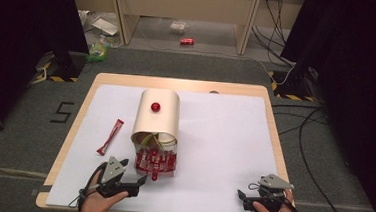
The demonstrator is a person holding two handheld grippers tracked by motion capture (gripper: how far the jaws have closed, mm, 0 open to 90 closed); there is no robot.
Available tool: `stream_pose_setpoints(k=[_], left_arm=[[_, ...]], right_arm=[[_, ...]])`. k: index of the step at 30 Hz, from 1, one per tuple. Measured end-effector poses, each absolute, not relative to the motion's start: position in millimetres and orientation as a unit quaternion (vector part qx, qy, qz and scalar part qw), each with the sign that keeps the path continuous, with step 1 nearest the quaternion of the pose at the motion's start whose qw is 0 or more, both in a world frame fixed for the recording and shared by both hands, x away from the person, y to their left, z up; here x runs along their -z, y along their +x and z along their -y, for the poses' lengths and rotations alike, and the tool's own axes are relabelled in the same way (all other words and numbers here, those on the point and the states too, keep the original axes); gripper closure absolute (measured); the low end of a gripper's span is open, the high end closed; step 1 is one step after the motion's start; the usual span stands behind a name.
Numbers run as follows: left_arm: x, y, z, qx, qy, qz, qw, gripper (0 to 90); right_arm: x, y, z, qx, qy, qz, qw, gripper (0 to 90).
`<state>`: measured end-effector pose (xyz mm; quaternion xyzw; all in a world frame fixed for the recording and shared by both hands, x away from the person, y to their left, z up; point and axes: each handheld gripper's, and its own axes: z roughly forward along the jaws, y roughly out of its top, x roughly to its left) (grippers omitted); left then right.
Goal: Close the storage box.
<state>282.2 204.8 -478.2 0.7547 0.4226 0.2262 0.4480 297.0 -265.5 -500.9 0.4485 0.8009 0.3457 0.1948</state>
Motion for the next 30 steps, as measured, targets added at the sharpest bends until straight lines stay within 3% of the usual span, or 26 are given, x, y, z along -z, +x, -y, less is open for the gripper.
stream_pose_setpoints(k=[30], left_arm=[[479, 301, -202, -0.219, 0.746, -0.44, 0.45, 13.2]], right_arm=[[501, 297, 266, -0.346, 0.448, -0.801, 0.195, 0.6]])
